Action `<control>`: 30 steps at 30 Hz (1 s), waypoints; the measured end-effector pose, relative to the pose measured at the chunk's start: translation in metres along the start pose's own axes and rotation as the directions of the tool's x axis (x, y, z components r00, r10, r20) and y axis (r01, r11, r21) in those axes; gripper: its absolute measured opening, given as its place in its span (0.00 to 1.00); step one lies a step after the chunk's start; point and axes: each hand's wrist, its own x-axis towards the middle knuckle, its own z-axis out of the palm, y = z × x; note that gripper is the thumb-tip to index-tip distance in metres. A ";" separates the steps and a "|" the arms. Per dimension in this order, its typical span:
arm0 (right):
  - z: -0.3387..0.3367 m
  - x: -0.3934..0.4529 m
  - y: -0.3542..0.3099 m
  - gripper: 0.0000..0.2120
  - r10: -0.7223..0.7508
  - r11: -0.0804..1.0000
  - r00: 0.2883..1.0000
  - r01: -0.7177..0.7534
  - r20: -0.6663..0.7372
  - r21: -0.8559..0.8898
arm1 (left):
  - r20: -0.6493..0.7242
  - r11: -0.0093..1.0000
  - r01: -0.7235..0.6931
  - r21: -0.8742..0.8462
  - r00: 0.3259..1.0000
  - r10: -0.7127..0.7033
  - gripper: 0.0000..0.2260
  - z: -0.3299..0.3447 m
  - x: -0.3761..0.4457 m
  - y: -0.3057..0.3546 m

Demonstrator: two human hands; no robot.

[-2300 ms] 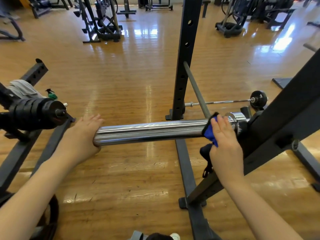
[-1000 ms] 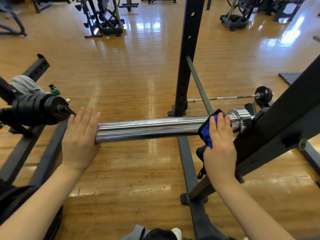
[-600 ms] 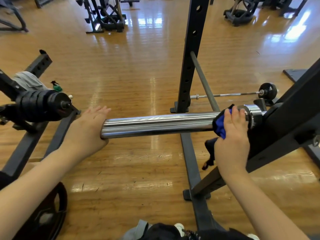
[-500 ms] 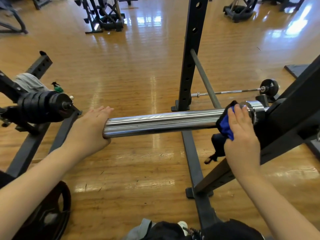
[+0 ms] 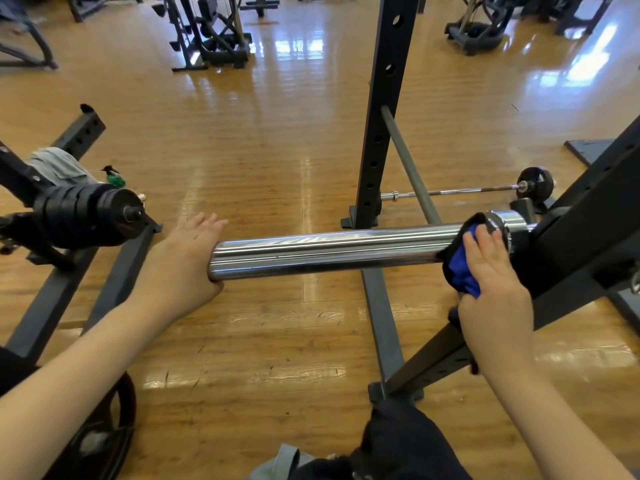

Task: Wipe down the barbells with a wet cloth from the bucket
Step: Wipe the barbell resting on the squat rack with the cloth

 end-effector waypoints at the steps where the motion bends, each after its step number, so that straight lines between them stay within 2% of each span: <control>1: 0.000 0.001 -0.001 0.36 -0.002 1.000 1.000 0.002 -0.003 -0.008 | -0.002 1.000 -0.003 0.000 1.000 0.003 0.37 0.000 0.000 0.001; 8: -0.003 0.026 -0.013 0.35 0.007 0.996 0.991 0.005 0.130 -0.088 | 0.024 1.000 0.005 -0.019 1.000 -0.005 0.36 -0.002 -0.001 0.002; 14: -0.004 -0.006 -0.004 0.42 0.036 0.998 0.992 -0.030 0.124 -0.049 | 0.023 0.999 -0.029 -0.025 0.999 0.030 0.36 0.000 0.000 -0.002; 17: 0.001 0.007 -0.011 0.40 -0.006 0.995 0.995 0.016 0.096 -0.102 | -0.003 1.000 -0.015 -0.027 1.000 0.015 0.36 0.001 0.001 -0.001; 20: 0.000 0.024 -0.016 0.37 -0.001 0.989 0.987 0.025 0.163 -0.144 | -0.005 1.000 0.003 -0.027 1.000 -0.003 0.37 0.002 0.000 0.000; 26: -0.009 0.007 -0.006 0.43 -0.002 0.999 0.984 0.009 0.177 -0.043 | 0.006 0.998 0.048 -0.028 0.999 -0.048 0.38 0.003 0.000 0.002; 30: -0.007 0.017 -0.014 0.37 0.020 0.999 0.987 -0.014 0.158 -0.039 | 0.005 0.998 0.052 -0.025 0.999 -0.051 0.38 -0.001 0.002 0.004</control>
